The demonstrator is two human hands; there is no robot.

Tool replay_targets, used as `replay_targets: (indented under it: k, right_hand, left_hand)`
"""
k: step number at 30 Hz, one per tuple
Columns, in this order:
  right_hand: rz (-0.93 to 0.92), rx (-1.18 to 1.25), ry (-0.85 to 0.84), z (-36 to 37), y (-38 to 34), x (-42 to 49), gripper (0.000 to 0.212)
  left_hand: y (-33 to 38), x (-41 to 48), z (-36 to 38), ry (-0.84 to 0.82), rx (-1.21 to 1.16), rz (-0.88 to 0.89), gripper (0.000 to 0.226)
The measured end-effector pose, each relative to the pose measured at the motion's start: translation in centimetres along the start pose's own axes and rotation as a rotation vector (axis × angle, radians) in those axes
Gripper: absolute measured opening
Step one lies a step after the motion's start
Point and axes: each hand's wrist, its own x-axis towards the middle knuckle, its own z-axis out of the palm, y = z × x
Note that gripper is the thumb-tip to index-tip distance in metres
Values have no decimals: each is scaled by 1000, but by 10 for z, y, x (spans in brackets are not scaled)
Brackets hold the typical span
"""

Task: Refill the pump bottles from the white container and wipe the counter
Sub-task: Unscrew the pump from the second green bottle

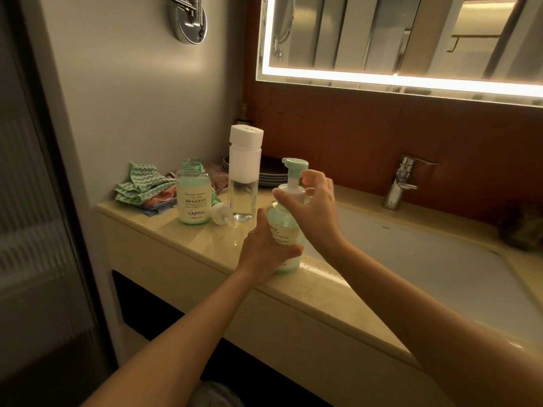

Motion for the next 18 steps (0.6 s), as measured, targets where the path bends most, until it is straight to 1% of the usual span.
replay_targets:
  k: [2,5,7,9,10,12,13,15,18]
  right_hand:
    - [-8,-48,26,1,0,2,50]
    - [5,-49,-4,-1,0,4,38]
    - [19,-1,-53,-2,-1,3,39]
    - [18,45,-80,-3,-1,0,51]
    - [14,48,-76,-2,0,-1,57]
    - [9,-5,-41,0,2,-1,63]
    - [7,-45,-13,0,3,0,63]
    - [6,-102,28,1,4,3,55]
    - [8,-81,-1,0,2,3,43]
  left_hand:
    - [0,0,0,-1,4,4,90]
    - [1,-1,-1,-2,3,1,89]
    - [0,-1,-1,-3,7,-1,88]
    - [0,0,-1,-8,10,-1,87]
    - [0,0,0,-8,8,1,88]
    - [1,0,0,-7,14,5,90]
    - [1,-1,0,-9,20,3,91]
    - [1,-1,0,-9,22,1,92]
    - [0,-1,0,-6,10,-3,91]
